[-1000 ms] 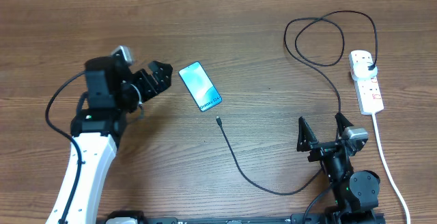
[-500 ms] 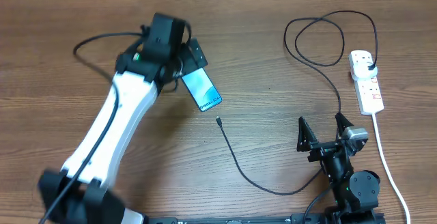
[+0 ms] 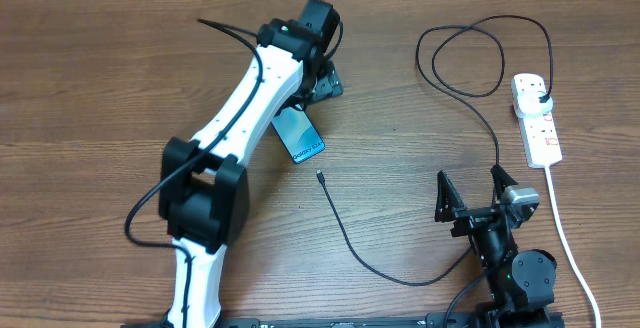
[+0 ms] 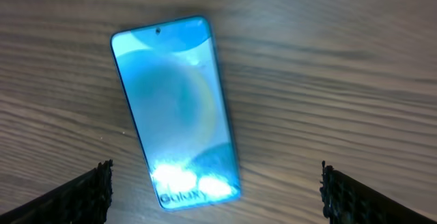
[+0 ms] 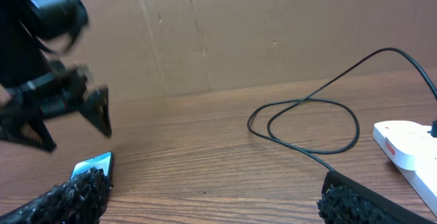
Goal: Plug charger to phone and switch on socket
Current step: 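Lower the left gripper onto the phone and close on its sides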
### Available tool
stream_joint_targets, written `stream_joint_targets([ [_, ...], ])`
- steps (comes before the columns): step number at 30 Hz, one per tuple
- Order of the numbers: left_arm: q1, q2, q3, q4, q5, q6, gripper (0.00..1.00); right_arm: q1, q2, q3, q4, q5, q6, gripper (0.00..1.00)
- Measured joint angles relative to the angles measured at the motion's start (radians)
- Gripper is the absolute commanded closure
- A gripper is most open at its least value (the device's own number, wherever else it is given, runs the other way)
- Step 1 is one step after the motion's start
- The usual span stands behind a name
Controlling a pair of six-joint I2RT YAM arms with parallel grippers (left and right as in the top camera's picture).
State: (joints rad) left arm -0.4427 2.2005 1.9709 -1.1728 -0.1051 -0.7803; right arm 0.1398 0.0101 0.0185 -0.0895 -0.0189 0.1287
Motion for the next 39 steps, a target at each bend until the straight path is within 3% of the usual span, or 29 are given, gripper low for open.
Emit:
stream_joint_targets([
  [9, 0.0, 0.14, 0.0, -0.024, 0.031, -0.014, 0.0, 0.0, 0.0, 0.0, 0.0, 0.001, -0.002, 0.0],
  [39, 0.028, 0.152, -0.042, -0.018, 0.042, -0.01, 0.0, 0.0, 0.0, 0.0, 0.0, 0.0, -0.002, 0.0],
])
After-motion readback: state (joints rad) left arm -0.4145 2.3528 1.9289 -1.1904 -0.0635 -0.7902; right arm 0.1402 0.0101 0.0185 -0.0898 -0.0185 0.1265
